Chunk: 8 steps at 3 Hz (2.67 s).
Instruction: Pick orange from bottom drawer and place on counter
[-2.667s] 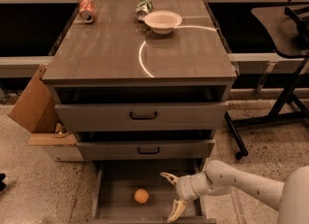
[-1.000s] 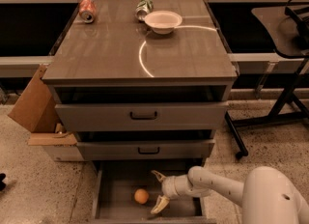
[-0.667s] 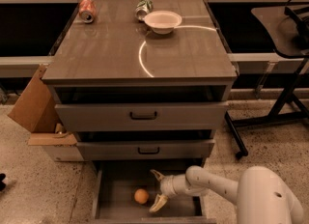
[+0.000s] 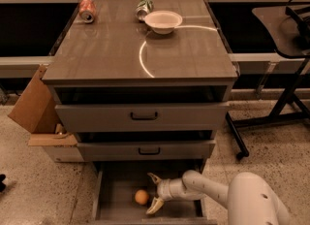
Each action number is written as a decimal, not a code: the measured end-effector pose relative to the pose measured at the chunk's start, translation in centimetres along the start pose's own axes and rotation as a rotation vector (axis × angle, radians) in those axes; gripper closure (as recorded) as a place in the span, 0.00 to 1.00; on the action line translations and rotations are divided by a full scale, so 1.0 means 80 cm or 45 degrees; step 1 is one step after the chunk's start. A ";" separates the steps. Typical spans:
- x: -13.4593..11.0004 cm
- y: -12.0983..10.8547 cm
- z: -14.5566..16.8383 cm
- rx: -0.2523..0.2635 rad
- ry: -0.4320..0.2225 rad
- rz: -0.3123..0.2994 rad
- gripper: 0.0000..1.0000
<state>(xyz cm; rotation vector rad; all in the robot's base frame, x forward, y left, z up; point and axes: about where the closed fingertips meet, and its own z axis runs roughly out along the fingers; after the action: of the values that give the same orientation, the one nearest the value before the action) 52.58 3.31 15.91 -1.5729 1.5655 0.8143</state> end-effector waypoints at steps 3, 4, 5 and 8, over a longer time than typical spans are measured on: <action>0.003 -0.001 0.024 0.008 0.009 -0.055 0.00; 0.005 -0.003 0.031 0.008 0.017 -0.071 0.00; 0.011 -0.004 0.043 -0.004 0.021 -0.073 0.18; -0.012 0.005 0.045 -0.045 -0.060 -0.148 0.96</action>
Offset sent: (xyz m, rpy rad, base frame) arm 0.0044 0.0108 -0.0064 -0.0116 -0.0447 0.0159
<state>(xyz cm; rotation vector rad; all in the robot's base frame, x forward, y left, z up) 52.39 6.92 14.86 -1.6418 1.4196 0.8125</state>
